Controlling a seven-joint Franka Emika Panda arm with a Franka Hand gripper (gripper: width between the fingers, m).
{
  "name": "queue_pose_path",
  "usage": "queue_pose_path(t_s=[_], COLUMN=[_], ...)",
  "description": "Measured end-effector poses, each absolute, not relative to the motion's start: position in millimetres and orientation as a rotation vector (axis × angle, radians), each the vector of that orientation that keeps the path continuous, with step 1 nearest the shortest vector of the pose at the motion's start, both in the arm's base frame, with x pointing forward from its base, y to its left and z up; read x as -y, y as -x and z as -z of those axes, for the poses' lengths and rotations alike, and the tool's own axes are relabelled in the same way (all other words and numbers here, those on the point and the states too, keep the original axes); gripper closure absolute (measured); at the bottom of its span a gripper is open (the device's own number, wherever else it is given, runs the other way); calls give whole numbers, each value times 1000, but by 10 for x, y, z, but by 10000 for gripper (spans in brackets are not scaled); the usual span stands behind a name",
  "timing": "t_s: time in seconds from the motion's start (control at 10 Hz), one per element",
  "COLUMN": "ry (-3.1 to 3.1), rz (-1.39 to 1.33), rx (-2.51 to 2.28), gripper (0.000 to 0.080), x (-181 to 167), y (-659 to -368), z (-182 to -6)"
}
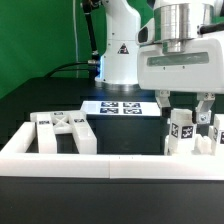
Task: Assemble chair
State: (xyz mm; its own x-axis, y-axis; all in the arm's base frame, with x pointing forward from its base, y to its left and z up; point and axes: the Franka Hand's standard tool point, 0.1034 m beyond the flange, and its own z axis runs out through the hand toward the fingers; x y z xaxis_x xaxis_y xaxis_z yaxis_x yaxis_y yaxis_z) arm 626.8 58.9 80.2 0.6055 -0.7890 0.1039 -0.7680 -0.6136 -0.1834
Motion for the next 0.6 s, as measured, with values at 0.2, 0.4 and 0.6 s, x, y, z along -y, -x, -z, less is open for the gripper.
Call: queue_pose_path(t_s=[0.2,0.4,0.6], ry=[2842,2956,3015], rz=[293,329,339], rx=[-1037,-720,-511], gripper=[152,151,151], x=[-611,-623,-635], y=[-6267,-6282,-6279], z=[-800,-809,-806])
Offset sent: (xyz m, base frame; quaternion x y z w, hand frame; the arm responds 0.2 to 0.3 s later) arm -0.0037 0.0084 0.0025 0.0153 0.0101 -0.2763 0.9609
